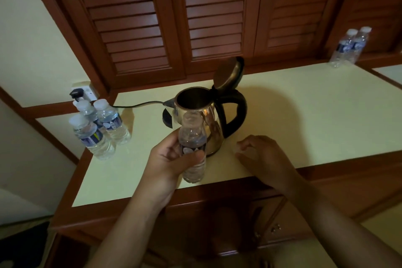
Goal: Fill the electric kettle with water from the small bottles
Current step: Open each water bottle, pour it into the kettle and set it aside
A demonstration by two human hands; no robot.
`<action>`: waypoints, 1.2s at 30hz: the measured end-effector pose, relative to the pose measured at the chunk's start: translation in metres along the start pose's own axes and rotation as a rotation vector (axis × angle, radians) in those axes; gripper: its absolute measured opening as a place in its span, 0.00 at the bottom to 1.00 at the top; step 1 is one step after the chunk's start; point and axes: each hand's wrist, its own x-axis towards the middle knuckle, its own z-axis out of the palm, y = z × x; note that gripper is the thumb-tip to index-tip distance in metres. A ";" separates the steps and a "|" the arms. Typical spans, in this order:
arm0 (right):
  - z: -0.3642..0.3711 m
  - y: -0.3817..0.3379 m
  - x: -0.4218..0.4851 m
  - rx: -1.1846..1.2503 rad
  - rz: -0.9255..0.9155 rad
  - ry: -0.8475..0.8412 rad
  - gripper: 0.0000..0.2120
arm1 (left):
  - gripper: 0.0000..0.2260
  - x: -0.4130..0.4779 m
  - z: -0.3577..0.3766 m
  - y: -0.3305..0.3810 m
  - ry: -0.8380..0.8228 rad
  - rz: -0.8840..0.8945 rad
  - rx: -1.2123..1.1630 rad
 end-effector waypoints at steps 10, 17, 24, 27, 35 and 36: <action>0.010 -0.003 -0.006 -0.159 0.110 -0.099 0.36 | 0.24 -0.014 0.000 0.016 0.115 0.076 0.257; 0.018 -0.002 0.000 -0.437 0.158 -0.245 0.53 | 0.25 -0.002 -0.019 0.039 0.245 0.197 0.530; 0.020 -0.002 0.000 -0.513 0.159 -0.278 0.54 | 0.27 0.033 -0.035 0.074 0.335 0.294 1.027; 0.021 -0.001 0.001 -0.528 0.164 -0.279 0.53 | 0.29 0.046 -0.036 0.080 0.356 0.286 1.181; 0.020 -0.001 0.000 -0.542 0.160 -0.285 0.53 | 0.29 0.068 -0.040 0.087 0.337 0.363 1.720; 0.020 -0.001 0.000 -0.542 0.159 -0.282 0.52 | 0.29 0.070 -0.040 0.087 0.327 0.368 1.764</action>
